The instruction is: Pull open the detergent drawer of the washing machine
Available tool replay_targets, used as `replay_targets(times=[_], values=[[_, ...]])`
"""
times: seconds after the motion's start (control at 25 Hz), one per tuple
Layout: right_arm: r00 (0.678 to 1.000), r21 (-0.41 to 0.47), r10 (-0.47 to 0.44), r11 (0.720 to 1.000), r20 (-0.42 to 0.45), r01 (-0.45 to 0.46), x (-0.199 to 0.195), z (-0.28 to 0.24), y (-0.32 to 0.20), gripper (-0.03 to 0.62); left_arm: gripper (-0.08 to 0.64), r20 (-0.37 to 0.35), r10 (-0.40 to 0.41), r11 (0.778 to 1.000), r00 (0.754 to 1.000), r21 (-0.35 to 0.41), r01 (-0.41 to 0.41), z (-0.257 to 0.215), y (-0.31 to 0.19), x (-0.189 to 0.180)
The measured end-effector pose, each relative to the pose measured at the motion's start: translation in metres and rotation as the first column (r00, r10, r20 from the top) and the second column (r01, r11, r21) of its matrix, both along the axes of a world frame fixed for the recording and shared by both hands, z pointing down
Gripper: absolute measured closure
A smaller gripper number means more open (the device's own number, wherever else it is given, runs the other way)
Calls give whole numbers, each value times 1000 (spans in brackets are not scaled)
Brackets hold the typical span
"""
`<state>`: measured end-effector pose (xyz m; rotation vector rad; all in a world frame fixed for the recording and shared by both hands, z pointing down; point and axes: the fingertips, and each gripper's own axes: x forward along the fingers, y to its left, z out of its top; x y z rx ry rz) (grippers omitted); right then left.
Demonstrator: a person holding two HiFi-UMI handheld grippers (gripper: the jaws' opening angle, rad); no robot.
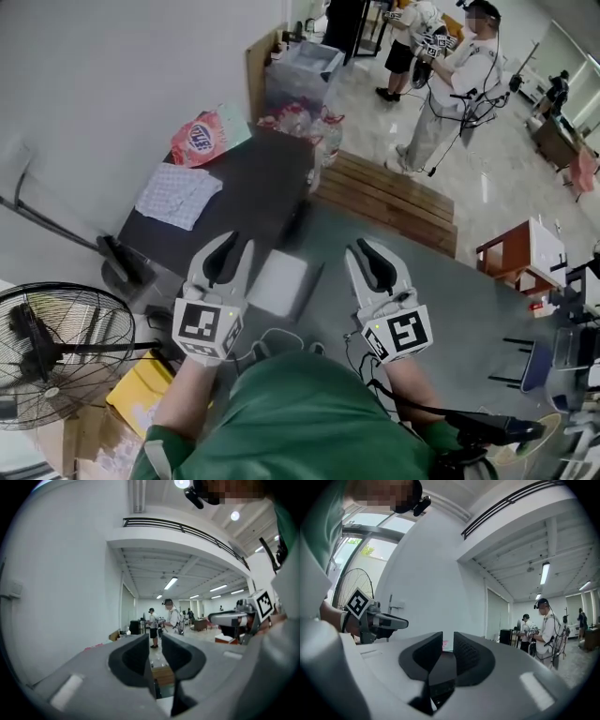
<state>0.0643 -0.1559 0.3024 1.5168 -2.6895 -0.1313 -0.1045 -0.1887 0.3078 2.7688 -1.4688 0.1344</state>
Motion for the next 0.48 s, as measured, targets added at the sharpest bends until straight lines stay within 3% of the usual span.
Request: replay_targets(times=[0.12,0.48], values=[[1000,16,0,1000,-3,0,-2,-3,-1,572,483,-30,8,1000,1000,-9,-8,-2,-2,0],[1000,-3,-7,1000,8,7,-7,3,-8,581,488,-51,18,1000,999,-16,-19,-2,-6,-2]])
